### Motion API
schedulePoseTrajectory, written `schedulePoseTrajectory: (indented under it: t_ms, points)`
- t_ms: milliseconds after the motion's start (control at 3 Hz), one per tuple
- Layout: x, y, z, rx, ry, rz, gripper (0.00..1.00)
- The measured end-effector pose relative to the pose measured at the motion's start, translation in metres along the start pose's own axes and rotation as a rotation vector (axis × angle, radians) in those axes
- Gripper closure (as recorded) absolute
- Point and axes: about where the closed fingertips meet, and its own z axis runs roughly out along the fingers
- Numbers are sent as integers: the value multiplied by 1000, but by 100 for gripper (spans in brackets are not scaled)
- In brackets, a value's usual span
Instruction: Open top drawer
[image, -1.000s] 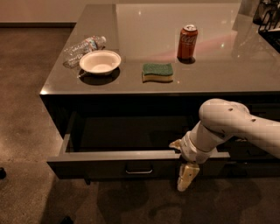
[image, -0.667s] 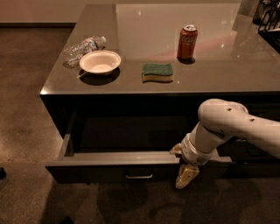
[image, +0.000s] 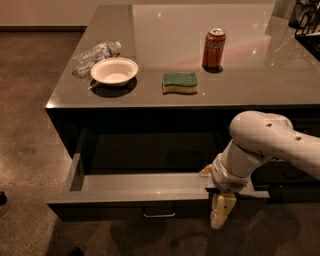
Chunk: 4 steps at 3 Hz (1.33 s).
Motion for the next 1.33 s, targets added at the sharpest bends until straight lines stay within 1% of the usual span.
schedulePoseTrajectory:
  t_ms: [333, 667, 1000, 1333]
  points:
    - [-3, 12, -16, 30, 19, -2, 0]
    - [-5, 14, -42, 96, 25, -5, 0]
    - [-12, 2, -65, 161, 18, -18, 19]
    - [-20, -21, -68, 207, -14, -23, 42]
